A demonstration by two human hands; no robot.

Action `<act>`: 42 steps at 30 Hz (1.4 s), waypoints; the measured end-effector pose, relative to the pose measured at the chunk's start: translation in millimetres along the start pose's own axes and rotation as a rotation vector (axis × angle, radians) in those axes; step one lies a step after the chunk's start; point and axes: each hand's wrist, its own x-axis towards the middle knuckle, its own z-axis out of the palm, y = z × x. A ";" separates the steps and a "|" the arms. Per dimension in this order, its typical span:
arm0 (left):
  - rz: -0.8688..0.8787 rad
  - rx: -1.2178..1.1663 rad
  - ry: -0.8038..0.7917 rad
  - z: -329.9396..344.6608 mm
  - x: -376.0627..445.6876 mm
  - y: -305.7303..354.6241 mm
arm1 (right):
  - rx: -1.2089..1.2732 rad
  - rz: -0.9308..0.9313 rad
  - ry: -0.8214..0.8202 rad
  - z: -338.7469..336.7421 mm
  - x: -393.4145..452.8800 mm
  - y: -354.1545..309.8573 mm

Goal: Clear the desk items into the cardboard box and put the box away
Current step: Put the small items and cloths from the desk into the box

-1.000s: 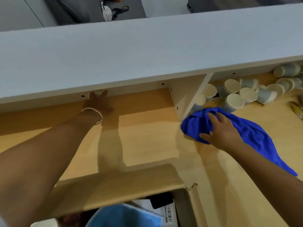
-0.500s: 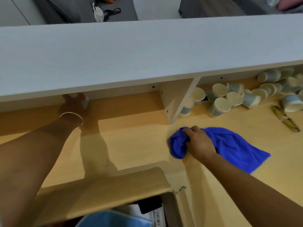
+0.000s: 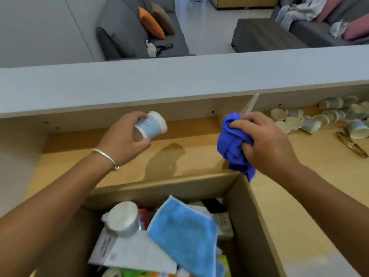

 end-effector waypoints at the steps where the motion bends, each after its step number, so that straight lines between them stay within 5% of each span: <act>1: 0.048 -0.006 0.026 -13.1 -23.1 3.5 | 0.036 -0.018 0.013 -9.6 0.2 -18.6; 9: 0.185 -0.009 0.008 -75.4 -177.0 -5.9 | 0.118 -0.309 -0.016 -36.9 -56.9 -157.4; 14: 0.156 -0.051 -0.115 -56.8 -228.9 -27.7 | 0.056 -0.401 -0.213 7.9 -112.6 -182.3; 18: 0.077 0.075 -0.107 -48.3 -256.9 -55.3 | -0.059 -0.321 -0.469 35.0 -148.3 -165.3; 22: -0.084 0.244 0.026 -48.0 -270.4 -71.7 | -0.222 -0.204 -0.389 41.4 -157.0 -136.6; 27: -0.294 0.107 -0.121 -38.4 -269.9 -72.2 | -0.366 -0.030 -0.432 40.6 -158.5 -102.7; 42: -0.335 0.230 -0.105 15.0 -235.6 10.9 | -0.406 -0.024 -0.372 8.9 -171.3 13.7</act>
